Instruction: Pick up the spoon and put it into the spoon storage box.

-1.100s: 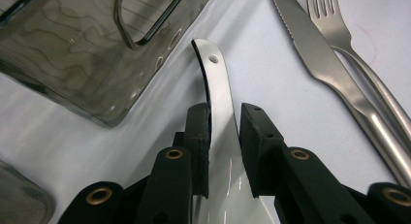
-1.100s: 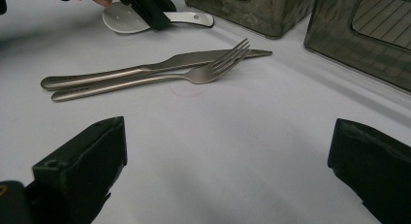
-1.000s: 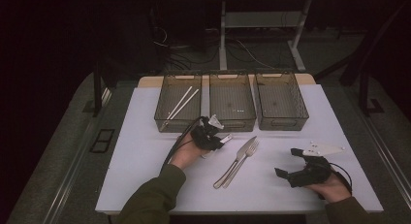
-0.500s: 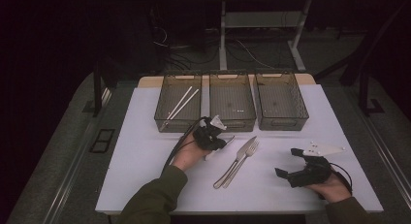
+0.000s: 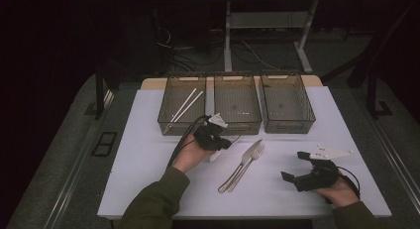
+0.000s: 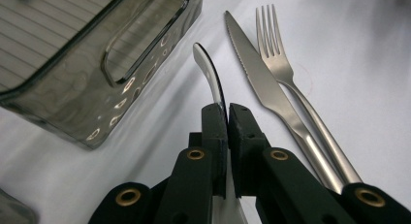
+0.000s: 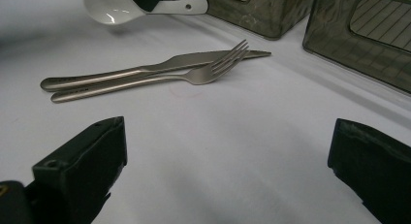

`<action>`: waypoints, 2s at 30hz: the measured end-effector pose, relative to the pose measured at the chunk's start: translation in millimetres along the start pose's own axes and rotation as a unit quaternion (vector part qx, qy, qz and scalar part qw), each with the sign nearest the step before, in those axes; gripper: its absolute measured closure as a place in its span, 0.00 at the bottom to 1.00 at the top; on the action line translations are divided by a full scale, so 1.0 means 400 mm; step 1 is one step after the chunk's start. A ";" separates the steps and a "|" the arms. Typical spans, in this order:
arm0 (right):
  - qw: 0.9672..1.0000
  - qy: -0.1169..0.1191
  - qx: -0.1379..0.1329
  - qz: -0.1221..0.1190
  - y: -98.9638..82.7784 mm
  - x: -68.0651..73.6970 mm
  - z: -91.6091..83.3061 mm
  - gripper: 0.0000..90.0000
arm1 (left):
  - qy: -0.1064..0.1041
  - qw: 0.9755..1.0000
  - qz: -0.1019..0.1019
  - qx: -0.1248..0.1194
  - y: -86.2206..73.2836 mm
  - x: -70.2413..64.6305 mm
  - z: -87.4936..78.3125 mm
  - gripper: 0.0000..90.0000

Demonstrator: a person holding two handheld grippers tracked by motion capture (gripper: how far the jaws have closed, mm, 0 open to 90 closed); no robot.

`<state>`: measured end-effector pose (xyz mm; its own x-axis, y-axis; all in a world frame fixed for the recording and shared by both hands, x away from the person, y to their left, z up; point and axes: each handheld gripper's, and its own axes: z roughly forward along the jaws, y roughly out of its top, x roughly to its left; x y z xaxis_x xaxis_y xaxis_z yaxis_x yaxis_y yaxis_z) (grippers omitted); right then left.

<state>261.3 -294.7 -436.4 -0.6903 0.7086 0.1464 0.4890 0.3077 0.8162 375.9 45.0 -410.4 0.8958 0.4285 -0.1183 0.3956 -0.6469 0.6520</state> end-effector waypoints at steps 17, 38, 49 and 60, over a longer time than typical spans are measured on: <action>1.000 0.000 -0.002 0.003 0.000 0.001 -0.003 0.01 | -0.032 0.999 0.026 -0.017 0.084 0.005 -0.047 0.95; 1.000 0.002 -0.005 0.004 -0.001 -0.001 -0.005 0.01 | -0.007 0.998 0.042 -0.045 0.242 0.086 -0.095 0.95; 1.000 0.004 -0.007 0.006 -0.001 -0.002 -0.006 0.01 | 0.024 0.998 0.030 -0.047 0.272 0.163 -0.046 0.95; 1.000 0.005 -0.010 0.007 -0.002 -0.002 -0.008 0.01 | 0.053 0.998 0.019 -0.012 0.255 0.190 0.043 0.95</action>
<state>260.0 -297.6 -435.4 -0.6884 0.7067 0.1636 0.4888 0.2852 0.8245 487.7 0.7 -365.7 0.8831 0.4690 -0.0143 0.3554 -0.6486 0.6731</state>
